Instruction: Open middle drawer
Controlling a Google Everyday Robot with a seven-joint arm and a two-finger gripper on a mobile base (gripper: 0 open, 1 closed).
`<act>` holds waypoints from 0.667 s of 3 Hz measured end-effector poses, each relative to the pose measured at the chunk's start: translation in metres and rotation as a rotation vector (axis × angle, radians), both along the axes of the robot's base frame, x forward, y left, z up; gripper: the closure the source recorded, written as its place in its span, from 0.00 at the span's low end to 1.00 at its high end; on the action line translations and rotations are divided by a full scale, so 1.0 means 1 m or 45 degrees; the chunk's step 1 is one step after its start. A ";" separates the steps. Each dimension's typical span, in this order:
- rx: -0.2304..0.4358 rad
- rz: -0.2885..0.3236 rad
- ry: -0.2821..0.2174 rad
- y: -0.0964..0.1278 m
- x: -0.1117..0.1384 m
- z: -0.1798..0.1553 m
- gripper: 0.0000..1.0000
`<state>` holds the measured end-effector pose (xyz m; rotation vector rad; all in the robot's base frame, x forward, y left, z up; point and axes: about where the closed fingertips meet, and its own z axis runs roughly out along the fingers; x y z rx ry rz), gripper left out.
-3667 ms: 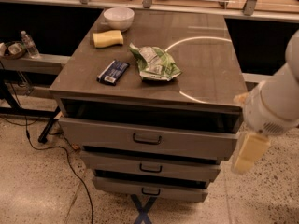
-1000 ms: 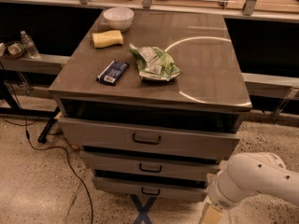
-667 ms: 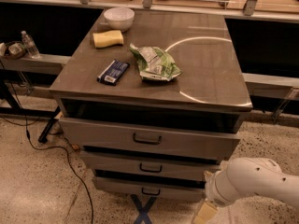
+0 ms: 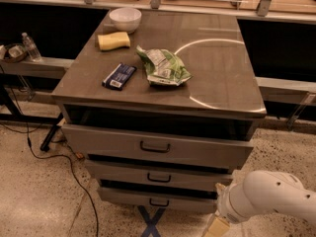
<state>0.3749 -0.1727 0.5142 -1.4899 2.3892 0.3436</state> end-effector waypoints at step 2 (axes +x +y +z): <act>0.042 -0.023 -0.012 0.007 0.011 -0.018 0.00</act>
Offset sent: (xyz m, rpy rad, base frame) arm 0.0405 0.0231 -0.0628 0.1201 -0.0372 -0.0706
